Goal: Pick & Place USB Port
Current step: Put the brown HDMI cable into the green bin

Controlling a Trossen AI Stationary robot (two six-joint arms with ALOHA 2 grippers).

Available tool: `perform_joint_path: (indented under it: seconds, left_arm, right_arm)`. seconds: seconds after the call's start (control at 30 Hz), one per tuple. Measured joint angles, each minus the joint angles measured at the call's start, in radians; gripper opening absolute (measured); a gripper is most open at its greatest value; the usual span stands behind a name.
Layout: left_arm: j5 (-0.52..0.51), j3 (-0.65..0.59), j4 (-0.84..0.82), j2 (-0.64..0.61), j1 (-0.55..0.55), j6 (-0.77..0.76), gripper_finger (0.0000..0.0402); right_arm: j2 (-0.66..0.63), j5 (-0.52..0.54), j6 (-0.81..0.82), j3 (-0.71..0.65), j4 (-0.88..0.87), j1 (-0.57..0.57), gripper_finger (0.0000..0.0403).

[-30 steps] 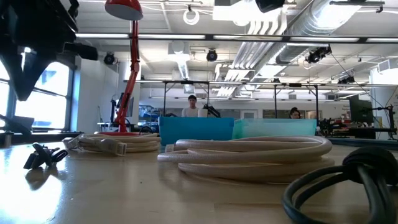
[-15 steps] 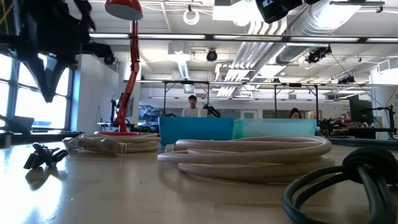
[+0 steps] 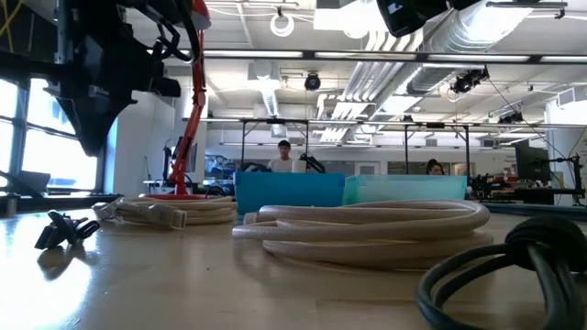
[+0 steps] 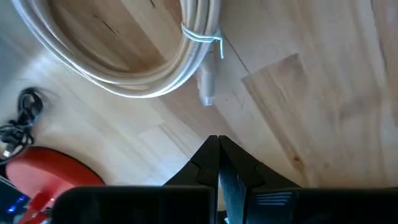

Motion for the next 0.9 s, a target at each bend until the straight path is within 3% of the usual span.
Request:
perform_joint_path:
  seconds: [0.5,0.77,0.9]
  left_arm:
    - [-0.028,0.0,0.09,0.0,-0.029,0.257,0.0003]
    - [-0.017,0.0,0.133,0.0,-0.029,0.252,0.0003]
    - [-0.06,0.0,0.131,0.0,-0.029,0.267,0.0003]
  right_arm:
    - [0.0,-0.005,0.039,0.0,-0.038,0.0,0.0012]
    - [0.0,-0.005,0.046,0.0,-0.058,0.0,0.0012]
    - [0.0,-0.006,0.047,0.0,-0.058,0.0,0.0012]
